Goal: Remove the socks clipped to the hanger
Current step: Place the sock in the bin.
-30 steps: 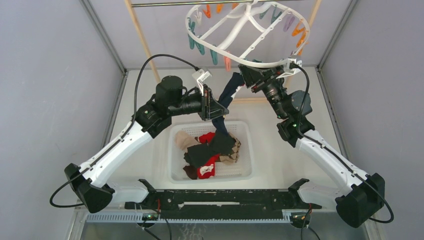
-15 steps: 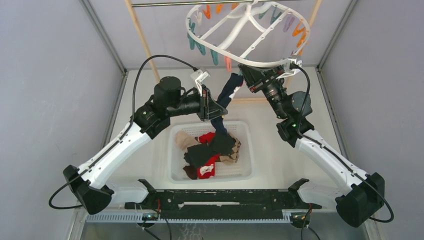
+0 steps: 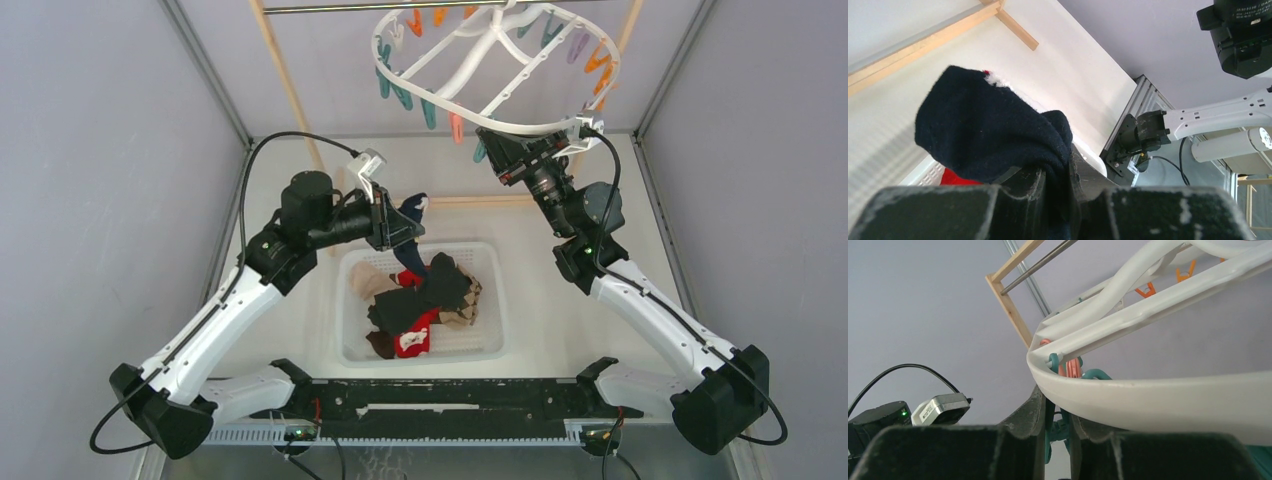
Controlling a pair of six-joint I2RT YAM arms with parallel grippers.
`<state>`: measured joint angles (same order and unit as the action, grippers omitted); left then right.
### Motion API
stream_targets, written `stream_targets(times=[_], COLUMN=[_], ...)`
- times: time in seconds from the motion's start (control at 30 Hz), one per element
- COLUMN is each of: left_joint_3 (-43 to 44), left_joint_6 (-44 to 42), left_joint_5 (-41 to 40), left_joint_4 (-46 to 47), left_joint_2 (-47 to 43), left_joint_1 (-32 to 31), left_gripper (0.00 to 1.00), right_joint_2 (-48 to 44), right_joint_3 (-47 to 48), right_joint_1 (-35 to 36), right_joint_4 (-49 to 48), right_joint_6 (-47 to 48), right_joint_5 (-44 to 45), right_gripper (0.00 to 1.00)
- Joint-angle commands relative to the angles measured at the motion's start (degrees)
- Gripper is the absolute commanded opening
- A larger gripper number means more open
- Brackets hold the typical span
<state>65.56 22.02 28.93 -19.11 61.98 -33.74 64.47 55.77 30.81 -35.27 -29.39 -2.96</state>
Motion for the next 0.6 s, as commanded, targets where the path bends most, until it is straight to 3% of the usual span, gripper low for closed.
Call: stream_targets(times=[0.0, 0.1, 0.23, 0.3, 0.47, 0.57], left_joint_3=[-1.66, -2.39, -2.67, -2.8, -3.38, -4.19], left_joint_6=[1.33, 1.4, 1.44, 1.44, 1.77, 2.16], left_joint_5=[1.74, 1.78, 1.73, 1.71, 1.46, 0.99], left_joint_4=[1.71, 1.56, 1.32, 1.27, 1.1, 0.84], left_joint_2=[-2.82, -3.59, -4.09, -4.21, -4.7, -5.42], left_joint_1=[0.08, 0.16, 0.13, 0.12, 0.1, 0.11], left_gripper=[0.2, 0.2, 0.2, 0.2, 0.2, 0.21], right_joint_2=[0.04, 0.04, -0.41, -0.83, -2.6, -3.51], right_joint_3=[0.39, 0.39, 0.39, 0.35, 0.39, 0.39], right_joint_1=[-0.35, -0.3, -0.18, -0.14, 0.34, 0.89], right_joint_4=[1.1, 1.87, 3.05, 3.78, 6.75, 9.79], right_joint_6=[-0.76, -1.02, -0.98, -1.03, -0.94, -1.08], right_joint_5=[0.61, 0.59, 0.44, 0.37, 0.04, -0.99], right_gripper=[0.17, 0.46, 0.59, 0.73, 0.82, 0.98])
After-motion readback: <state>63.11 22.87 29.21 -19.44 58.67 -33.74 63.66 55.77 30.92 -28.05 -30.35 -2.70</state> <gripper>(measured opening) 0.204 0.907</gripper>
